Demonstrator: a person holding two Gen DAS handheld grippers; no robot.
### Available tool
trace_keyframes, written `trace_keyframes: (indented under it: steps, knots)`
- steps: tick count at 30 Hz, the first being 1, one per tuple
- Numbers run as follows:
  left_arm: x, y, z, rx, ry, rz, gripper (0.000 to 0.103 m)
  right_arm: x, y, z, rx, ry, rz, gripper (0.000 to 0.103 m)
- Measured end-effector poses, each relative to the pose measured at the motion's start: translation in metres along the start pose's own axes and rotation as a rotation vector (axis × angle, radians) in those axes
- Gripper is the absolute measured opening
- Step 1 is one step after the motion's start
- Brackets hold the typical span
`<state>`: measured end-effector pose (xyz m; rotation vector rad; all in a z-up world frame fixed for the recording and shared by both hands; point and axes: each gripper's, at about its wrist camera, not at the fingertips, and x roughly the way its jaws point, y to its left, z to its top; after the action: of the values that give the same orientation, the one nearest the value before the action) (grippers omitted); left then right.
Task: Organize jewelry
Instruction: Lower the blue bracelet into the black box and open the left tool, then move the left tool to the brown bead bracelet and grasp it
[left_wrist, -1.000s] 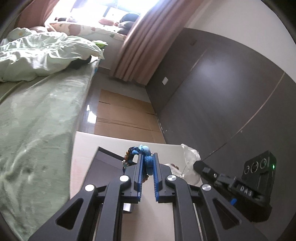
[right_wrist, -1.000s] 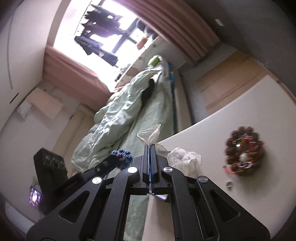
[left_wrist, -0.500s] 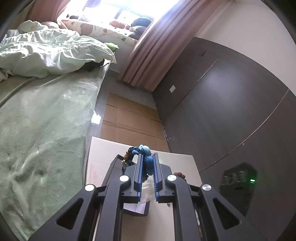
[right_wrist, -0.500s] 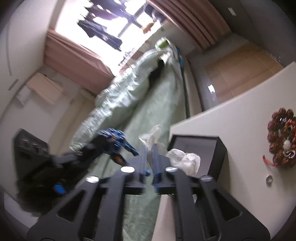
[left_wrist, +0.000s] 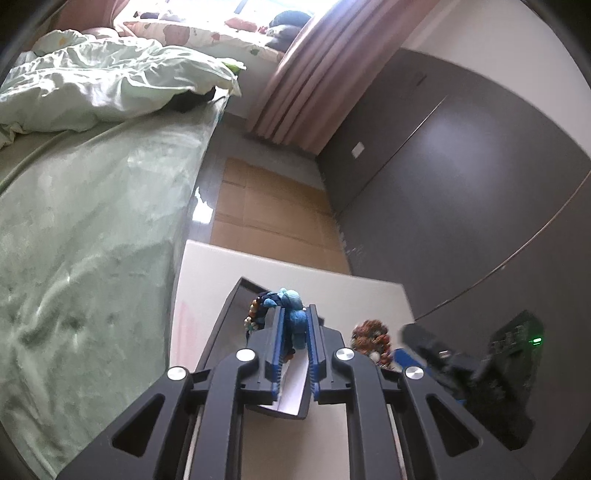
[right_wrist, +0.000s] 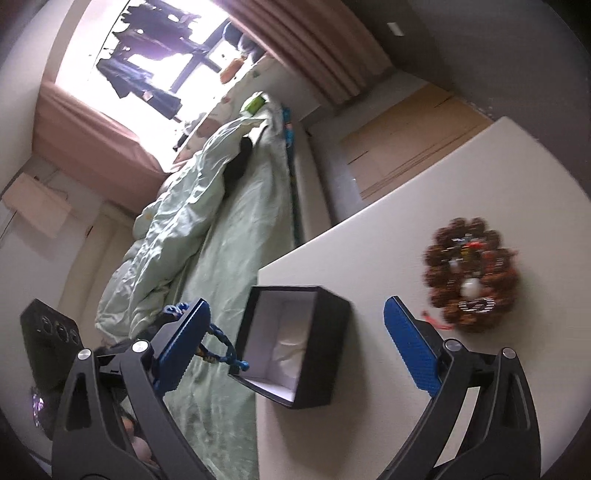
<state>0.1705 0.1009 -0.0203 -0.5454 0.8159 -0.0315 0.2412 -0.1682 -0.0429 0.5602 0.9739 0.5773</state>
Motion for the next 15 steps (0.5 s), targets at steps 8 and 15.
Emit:
trace_keyframes:
  steps: [8,15]
  knots:
    - [-0.001,-0.012,-0.013,0.034,-0.03,0.046,0.069,-0.038,-0.028,0.012,0.024,-0.047,-0.042,0.095]
    - [0.007,-0.034,-0.025,0.096,-0.013,0.042,0.069,-0.069,-0.061,0.019,0.055,-0.076,-0.126,0.095]
